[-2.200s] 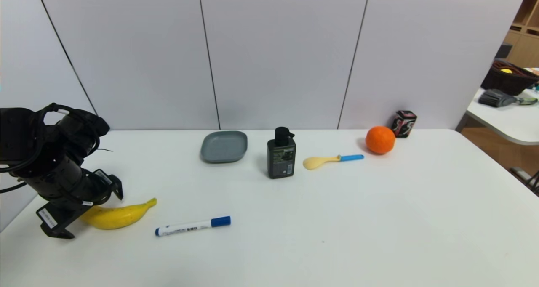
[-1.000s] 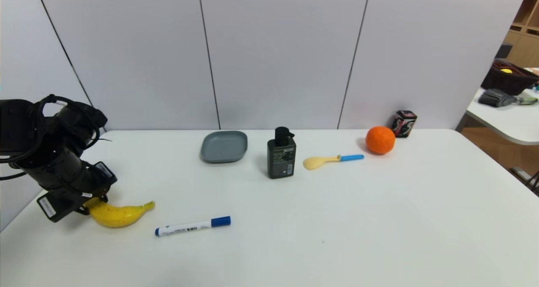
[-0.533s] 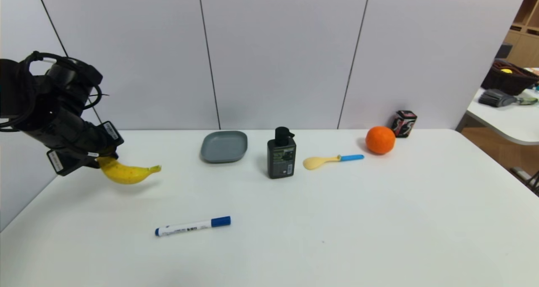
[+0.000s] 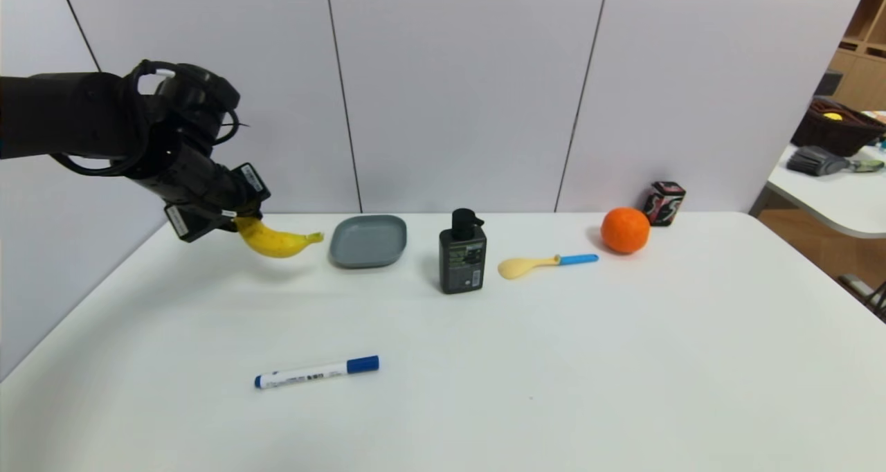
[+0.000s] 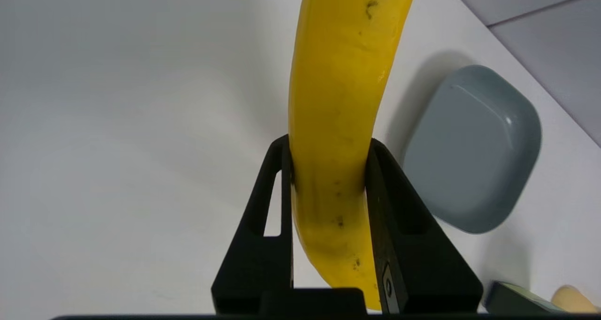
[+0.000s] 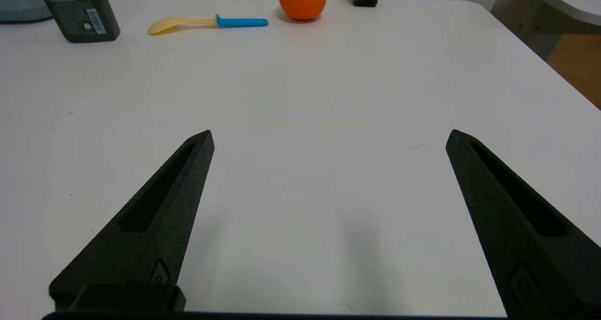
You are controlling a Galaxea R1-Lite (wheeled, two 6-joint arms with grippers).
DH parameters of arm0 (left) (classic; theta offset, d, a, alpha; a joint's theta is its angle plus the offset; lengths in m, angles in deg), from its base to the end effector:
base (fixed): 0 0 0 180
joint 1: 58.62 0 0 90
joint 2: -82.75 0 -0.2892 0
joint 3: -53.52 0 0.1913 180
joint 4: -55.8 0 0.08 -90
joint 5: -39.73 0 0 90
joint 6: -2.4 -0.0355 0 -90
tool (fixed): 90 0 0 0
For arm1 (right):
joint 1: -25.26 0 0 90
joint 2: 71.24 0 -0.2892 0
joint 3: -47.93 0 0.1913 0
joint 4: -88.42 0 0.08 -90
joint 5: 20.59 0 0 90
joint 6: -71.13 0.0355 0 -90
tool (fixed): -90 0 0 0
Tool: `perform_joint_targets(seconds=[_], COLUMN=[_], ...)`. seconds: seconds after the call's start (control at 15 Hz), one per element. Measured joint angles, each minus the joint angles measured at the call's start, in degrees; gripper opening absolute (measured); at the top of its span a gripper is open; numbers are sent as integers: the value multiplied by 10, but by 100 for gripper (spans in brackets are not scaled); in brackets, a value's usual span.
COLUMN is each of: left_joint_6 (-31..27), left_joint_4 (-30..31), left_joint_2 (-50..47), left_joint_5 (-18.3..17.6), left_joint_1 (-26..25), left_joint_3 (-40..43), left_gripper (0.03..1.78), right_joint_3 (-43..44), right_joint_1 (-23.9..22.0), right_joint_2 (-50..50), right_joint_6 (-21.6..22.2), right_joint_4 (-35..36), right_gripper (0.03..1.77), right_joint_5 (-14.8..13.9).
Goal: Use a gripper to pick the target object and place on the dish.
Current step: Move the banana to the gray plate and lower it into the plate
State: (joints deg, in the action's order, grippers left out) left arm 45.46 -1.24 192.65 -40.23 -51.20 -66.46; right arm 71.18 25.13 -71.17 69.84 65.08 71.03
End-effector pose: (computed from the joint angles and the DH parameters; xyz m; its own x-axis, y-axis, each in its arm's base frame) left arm 0.3630 -0.0410 0.2214 0.6889 0.0861 -0.7197 -0.4881 0.7891 -0.3729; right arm 0.0020 0.0010 0.0753 0.9997 0.0260 -0.0003 -0.0260 0.9994 -0.0225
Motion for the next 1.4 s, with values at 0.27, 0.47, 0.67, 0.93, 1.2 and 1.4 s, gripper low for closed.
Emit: perform_joint_targets(seconds=[0.27, 0.47, 0.67, 0.93, 1.2, 1.4], left_joint_6=[3, 4, 4, 8, 13, 16], left_joint_4=[22, 67, 85, 86, 85, 84], left_joint_2=[59, 98, 130, 158, 173, 179], left_joint_5=[-56, -72, -91, -92, -93, -96], left_joint_1=[32, 50, 61, 75, 88, 94], left_joint_3=[-72, -91, -104, -128, -138, -139], left_gripper=[47, 47, 47, 47, 47, 47], right_joint_3=[0, 0, 0, 0, 0, 0], right_joint_1=[0, 0, 0, 0, 0, 0], right_joint_2=[0, 0, 0, 0, 0, 0], right_joint_6=[0, 0, 0, 0, 0, 0], right_joint_4=[0, 0, 0, 0, 0, 0], right_gripper=[171, 171, 171, 171, 171, 171], right_joint_5=[0, 0, 0, 0, 0, 0])
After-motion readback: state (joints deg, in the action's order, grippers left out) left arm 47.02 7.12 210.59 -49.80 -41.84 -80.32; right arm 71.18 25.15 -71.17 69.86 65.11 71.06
